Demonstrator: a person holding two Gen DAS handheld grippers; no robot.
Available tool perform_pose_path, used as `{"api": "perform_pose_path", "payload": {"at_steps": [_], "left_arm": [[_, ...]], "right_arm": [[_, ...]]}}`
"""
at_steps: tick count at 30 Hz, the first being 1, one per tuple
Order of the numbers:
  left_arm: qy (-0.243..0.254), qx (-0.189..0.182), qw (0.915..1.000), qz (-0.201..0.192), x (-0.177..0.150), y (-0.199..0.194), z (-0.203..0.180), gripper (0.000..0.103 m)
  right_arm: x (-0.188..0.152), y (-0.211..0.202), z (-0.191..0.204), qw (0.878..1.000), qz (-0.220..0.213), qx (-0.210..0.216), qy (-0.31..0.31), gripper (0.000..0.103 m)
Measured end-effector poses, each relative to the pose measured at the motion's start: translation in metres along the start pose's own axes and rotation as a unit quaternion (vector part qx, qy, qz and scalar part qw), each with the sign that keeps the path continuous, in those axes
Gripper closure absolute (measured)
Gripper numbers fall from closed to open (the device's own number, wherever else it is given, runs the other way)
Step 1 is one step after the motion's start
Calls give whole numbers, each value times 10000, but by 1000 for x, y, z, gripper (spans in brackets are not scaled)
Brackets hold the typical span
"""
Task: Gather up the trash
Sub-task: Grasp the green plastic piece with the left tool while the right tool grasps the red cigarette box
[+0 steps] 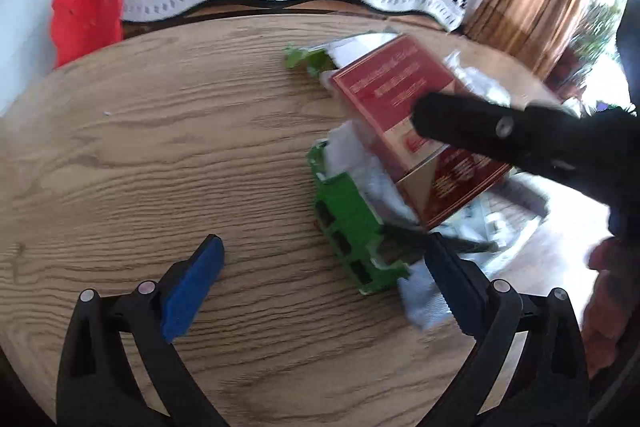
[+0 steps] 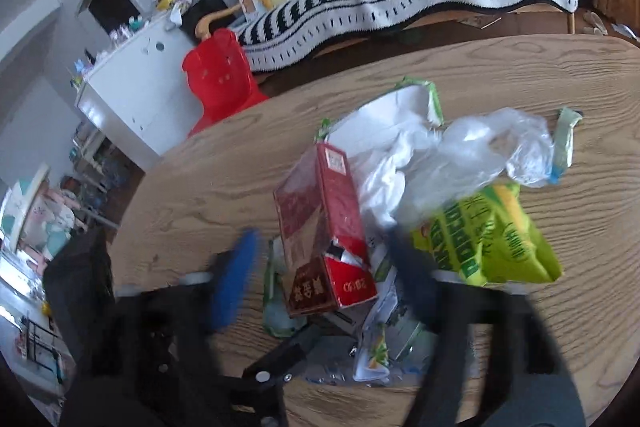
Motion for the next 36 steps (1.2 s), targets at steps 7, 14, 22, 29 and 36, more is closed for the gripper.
{"api": "perform_pose_path", "payload": {"at_steps": [7,14,22,29,36], "left_arm": [[-104,-298,9994,-108,0,-10,4,80],[-318,-379,9981,-369,5,-27,12,81],[-563,-61,9939,-948,13,-62,35,82],[-633,119,9936,-924,10,-65,52,82],[-650,123,9937,-901,12,-62,50,82]], "right_arm": [[-3,-20,11,9985,-358,165,-387,79],[3,-52,-1,9957,-888,226,-121,79],[0,-66,-19,9958,-908,126,80,79],[-1,-68,-31,9950,-952,26,285,79],[-4,-64,-25,9955,-905,57,265,79]]}}
Point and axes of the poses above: each gripper's, at about its wrist camera, not at the fingertips, and y roughly the way its jaws point, z to its left, x to its top, the point moved 4 cm from there along y, roughly the way its jaws point, and after that the axes turned 10 degrees about -z, right-handed, at the moved point
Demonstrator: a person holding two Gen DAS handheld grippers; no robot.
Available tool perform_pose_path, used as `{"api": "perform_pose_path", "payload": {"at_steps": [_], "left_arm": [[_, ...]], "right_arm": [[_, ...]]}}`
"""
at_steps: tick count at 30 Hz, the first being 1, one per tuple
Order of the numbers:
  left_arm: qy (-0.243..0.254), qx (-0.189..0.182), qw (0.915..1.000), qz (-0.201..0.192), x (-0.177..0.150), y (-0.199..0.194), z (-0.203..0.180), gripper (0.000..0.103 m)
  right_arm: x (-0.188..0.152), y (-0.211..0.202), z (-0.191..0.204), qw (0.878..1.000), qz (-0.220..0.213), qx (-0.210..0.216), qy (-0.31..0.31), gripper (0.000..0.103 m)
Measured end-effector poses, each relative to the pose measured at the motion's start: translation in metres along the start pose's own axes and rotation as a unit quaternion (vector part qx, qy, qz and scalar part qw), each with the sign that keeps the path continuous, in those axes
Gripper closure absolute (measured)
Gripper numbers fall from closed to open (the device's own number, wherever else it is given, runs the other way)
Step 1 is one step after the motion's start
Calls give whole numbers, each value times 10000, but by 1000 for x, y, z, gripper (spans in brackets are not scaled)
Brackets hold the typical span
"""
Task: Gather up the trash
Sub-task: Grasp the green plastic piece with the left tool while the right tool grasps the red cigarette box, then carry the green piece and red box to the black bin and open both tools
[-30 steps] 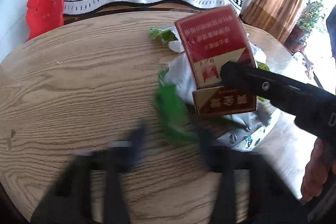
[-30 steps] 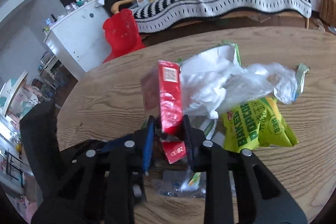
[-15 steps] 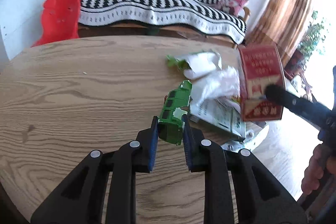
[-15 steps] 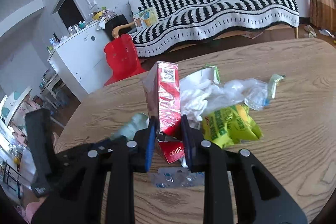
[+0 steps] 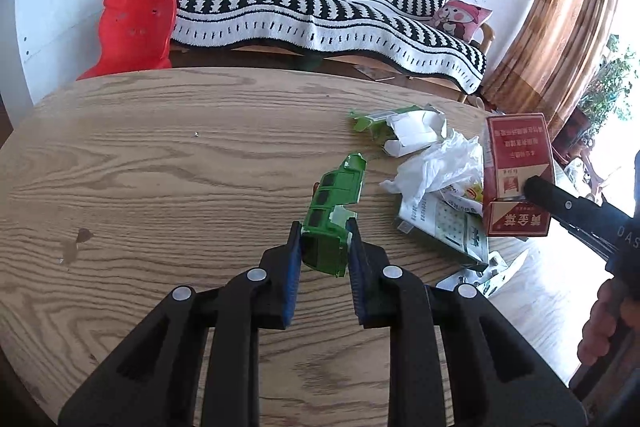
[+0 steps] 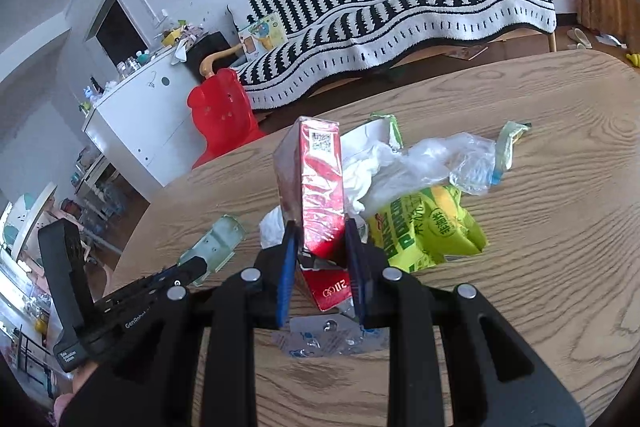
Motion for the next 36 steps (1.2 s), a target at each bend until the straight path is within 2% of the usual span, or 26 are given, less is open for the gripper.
{"api": "perform_pose_path", "payload": {"at_steps": [20,23,25,29,32,33,35,36], "left_arm": [[-2,24,10000,15,0,4,0,82],[13,55,10000,-32,0,2,-3,82],[168,114,9996,-199,4,-6,-10,82],[136,-396,9978,-509,10,-33,-42,82],[55,-883,9935,-717,9,-59,-81,82],[130,-1155,9902,-772,6,-72,-106,82],[309,-1440,9857,-823,-2,-89,-141,82],[421,-1694,9817,-759,-11,-98,-166,82]], "right_arm": [[3,1,-5,10000,-13,-46,53,79],[1,2,-6,10000,17,-36,34,79],[0,2,-3,10000,17,-23,18,79],[10,-25,-10,9988,-388,48,302,79],[23,-84,-29,9916,-1071,116,721,79],[24,-102,-36,9894,-1238,75,755,79],[21,-149,-57,9851,-1569,-207,673,79],[16,-179,-71,9819,-1747,-532,503,79]]}}
Point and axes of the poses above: each gripper's, at about its wrist camera, not at the fingertips, and y roughly the way its jaws point, z to its left, x to its top, the point moved 4 cm from there along y, roughly the way its jaws point, and after that the axes turned 10 degrees about -z, right-handed, at the moved point
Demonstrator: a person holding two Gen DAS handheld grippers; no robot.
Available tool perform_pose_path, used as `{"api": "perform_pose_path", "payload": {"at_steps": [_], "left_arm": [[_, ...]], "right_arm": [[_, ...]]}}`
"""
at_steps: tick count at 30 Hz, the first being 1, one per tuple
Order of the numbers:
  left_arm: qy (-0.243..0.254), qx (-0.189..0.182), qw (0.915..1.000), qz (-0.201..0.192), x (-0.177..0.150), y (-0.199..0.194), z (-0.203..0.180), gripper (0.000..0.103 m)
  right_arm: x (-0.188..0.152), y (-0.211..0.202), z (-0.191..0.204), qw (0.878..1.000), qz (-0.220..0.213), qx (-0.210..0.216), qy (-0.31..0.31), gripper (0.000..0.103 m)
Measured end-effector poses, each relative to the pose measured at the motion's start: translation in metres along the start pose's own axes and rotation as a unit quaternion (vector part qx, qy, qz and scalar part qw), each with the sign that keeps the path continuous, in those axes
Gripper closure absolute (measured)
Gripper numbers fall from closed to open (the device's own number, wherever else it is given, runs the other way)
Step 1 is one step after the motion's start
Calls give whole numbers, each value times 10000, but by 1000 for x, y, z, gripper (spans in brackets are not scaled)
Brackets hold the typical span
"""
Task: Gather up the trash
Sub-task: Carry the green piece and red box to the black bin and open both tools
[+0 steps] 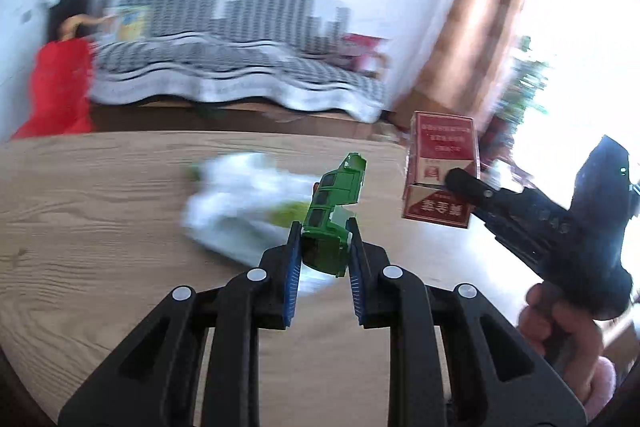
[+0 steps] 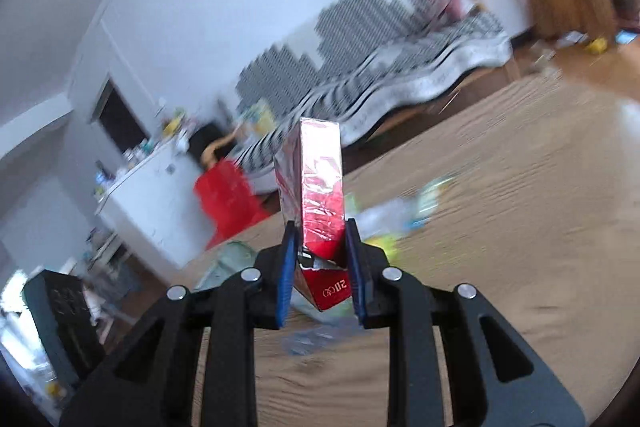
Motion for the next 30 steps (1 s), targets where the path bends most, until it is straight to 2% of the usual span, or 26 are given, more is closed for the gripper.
{"api": "perform_pose_path", "payload": {"at_steps": [2,4,5,7,8,10,12,13,16,18,19,20,21,24,30], "left_arm": [[119,-575,9978,321,-16,4,-50,82],[286,-1275,9880,825,-42,10,-109,82],[441,-1609,9798,1102,-59,13,-144,82],[619,-2002,9658,1529,-86,18,-189,82],[730,-2236,9542,1850,-106,24,-217,82],[960,-2397,9395,2249,-138,35,-249,82],[1136,-2377,9246,2751,-178,58,-273,82],[1200,-2316,9203,2915,-194,66,-278,82],[1254,-2151,9099,3319,-237,84,-280,82],[991,-2052,8988,3744,-256,91,-271,82],[873,-2059,8967,3821,-257,93,-269,82],[916,-2029,9000,3746,-256,93,-270,82],[952,-2007,9011,3724,-256,93,-271,82],[1003,-1949,8973,3831,-261,96,-271,82],[984,-1953,8990,3795,-253,98,-269,82]], "right_arm": [[13,-62,-36,9941,-407,-755,-665,79],[17,-107,-70,9877,-426,-1232,-862,79],[16,-135,-98,9840,-339,-1545,-826,79],[8,-167,-139,9796,-95,-1916,-600,79],[0,-181,-160,9772,47,-2081,-412,79],[-29,-202,-210,9694,484,-2402,116,79],[-60,-211,-244,9628,801,-2481,710,79],[-76,-214,-260,9594,899,-2455,1057,79],[-108,-216,-288,9508,1044,-2477,1538,79],[-122,-214,-302,9457,1173,-2396,1857,79],[-128,-212,-308,9433,1230,-2379,1963,79],[-132,-210,-312,9414,1257,-2360,2058,79],[-135,-208,-313,9409,1271,-2347,2087,79],[-139,-200,-309,9417,1344,-2323,2028,79],[-142,-199,-307,9394,1392,-2278,2150,79]]}}
Point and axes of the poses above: each gripper's, at about its wrist camera, not at the fingertips, and y roughly the way its jaws point, z to its left, x to its top, the point moved 4 cm from there along y, roughly the way its jaws point, and after that the axes turned 10 degrees about -z, right-handed, at the moved point
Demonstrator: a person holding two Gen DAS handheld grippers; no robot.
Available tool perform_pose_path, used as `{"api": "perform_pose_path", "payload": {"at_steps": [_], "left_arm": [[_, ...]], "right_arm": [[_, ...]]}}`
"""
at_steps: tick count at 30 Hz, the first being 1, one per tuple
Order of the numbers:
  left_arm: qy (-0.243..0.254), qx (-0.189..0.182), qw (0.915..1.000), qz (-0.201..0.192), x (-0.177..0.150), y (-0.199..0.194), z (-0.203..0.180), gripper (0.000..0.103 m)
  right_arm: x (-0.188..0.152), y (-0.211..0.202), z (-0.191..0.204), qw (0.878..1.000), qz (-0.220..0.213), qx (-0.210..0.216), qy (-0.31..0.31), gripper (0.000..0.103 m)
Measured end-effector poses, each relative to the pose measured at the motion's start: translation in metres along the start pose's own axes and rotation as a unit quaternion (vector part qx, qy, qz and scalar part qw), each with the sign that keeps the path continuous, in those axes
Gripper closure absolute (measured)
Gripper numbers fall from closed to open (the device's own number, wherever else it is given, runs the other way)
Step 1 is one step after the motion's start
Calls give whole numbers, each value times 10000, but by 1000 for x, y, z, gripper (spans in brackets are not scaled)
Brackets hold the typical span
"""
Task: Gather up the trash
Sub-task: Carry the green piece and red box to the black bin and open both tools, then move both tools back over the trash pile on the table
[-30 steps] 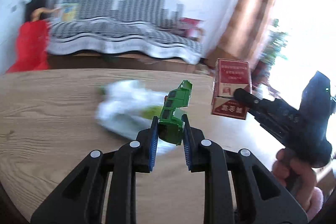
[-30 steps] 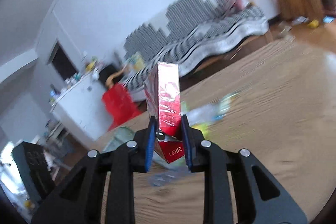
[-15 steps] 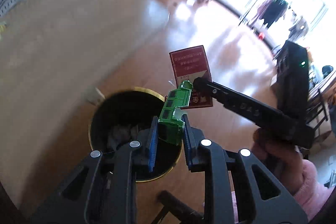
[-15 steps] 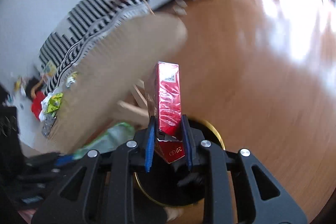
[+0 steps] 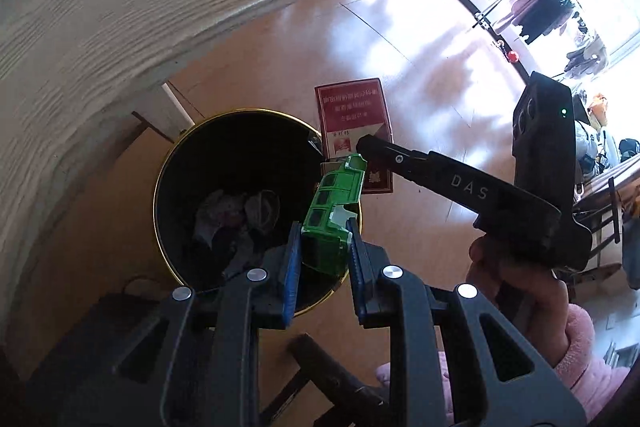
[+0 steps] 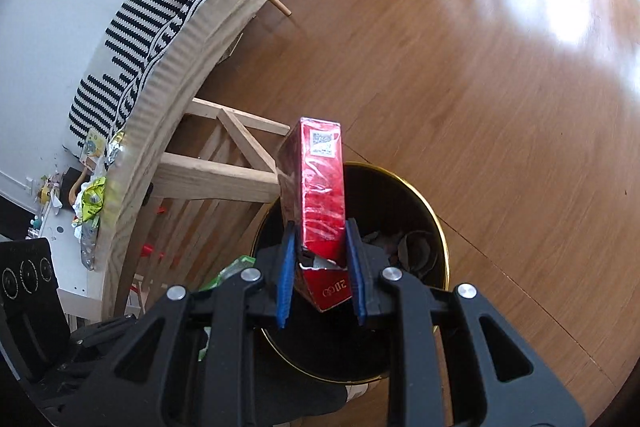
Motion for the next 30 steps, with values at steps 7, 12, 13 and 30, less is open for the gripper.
{"api": "perform_pose_path", "payload": {"at_steps": [7,12,13,30], "left_arm": [[-54,208,9997,-125,7,-2,8,78],[-53,589,9971,-485,4,-8,8,8],[17,528,9971,-551,4,-11,5,8],[-1236,3141,8996,-2770,6,-290,234,6]], "right_arm": [[6,-6,2,10000,-25,2,-25,72],[12,-13,-2,9995,-19,98,300,9],[15,-17,-4,9995,-84,7,314,7],[20,-31,155,9512,-1328,-906,-2635,7]]}}
Point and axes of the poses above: each gripper's, at about its wrist camera, not at the fingertips, and y roughly the way its jaws point, z to its left, x to its top, the point moved 4 cm from there along y, roughly the way its jaws point, and after that the axes turned 10 degrees about -z, right-handed, at the moved point
